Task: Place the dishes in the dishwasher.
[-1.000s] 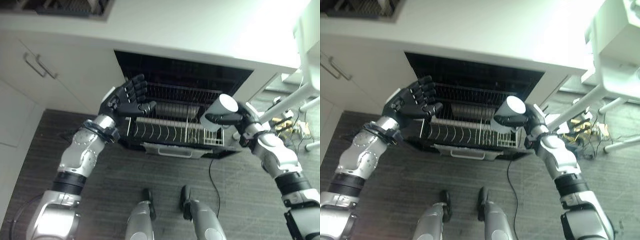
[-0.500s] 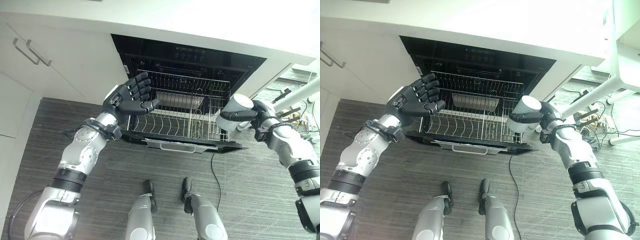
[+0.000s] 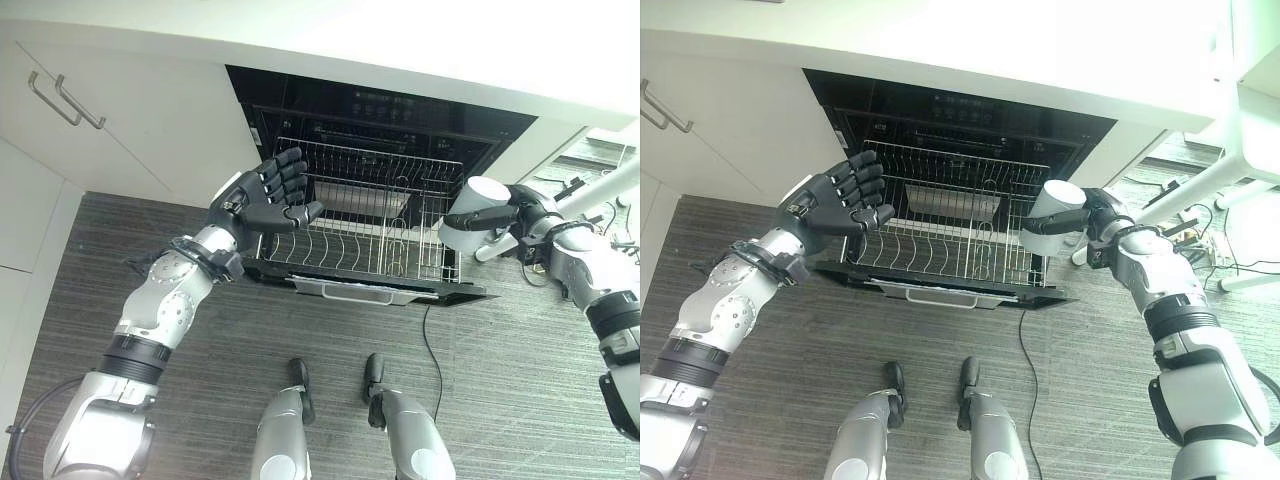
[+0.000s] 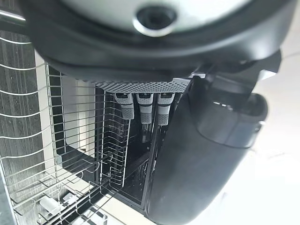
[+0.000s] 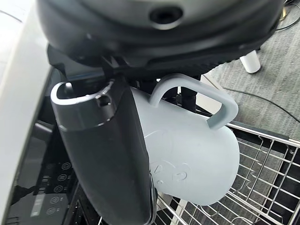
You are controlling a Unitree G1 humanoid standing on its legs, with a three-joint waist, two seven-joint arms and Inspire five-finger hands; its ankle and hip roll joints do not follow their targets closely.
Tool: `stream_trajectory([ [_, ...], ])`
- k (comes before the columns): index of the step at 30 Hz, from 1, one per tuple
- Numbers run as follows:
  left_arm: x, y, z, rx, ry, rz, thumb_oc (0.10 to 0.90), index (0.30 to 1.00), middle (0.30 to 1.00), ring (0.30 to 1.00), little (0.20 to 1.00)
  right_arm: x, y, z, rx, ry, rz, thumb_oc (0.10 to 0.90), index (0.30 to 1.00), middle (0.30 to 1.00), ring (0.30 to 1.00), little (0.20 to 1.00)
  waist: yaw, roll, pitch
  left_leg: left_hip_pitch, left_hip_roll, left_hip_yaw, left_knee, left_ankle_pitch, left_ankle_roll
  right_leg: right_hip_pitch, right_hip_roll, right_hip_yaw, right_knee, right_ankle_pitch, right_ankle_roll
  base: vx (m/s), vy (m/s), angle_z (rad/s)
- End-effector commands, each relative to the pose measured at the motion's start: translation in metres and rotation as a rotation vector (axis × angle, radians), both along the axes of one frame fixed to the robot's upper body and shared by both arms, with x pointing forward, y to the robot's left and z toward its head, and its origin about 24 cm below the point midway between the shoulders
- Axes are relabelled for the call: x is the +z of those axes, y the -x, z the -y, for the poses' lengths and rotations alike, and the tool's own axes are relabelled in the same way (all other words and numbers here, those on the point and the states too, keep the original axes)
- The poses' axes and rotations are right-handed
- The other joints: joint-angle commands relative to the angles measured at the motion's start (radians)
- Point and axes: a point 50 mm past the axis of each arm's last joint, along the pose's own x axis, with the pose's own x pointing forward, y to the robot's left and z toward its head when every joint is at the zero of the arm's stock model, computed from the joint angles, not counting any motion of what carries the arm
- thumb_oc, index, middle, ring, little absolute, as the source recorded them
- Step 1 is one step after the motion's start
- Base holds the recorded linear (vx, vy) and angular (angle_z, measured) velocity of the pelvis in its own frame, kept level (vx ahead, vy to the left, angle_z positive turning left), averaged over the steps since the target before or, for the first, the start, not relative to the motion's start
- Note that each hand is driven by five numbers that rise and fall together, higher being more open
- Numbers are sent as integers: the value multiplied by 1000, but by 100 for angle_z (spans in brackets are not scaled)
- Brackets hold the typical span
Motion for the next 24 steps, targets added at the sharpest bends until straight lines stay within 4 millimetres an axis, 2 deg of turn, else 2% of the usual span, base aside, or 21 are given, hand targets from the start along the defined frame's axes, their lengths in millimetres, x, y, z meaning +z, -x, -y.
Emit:
stream_trajectory([
  [1,60,5,24,-136,11,249,800,900,900,900,900,61,-5,5,0,80,177,400,300,300,300,300,35,2,-72,56,8,-25,-24,-111,-42,-6,-51,3,87,-106,130,0,0,0],
  [8,77,6,31,-169,29,306,800,900,900,900,900,77,-10,6,-45,105,215,400,300,300,300,300,45,25,-40,20,-1,-35,-24,-103,-46,-38,-62,-4,87,-103,127,-6,9,0],
  [14,85,9,34,-171,36,357,800,900,900,900,900,87,-12,6,-63,153,226,400,300,300,300,300,47,44,-25,-2,-11,-43,-24,-96,-49,-59,-65,-2,87,-105,122,5,26,1],
  [24,94,16,33,-172,63,392,800,900,900,900,900,107,-9,19,-128,252,238,400,300,300,300,300,46,69,3,-39,-28,-49,-24,-93,-52,-100,-71,3,87,-107,113,2,13,1],
])
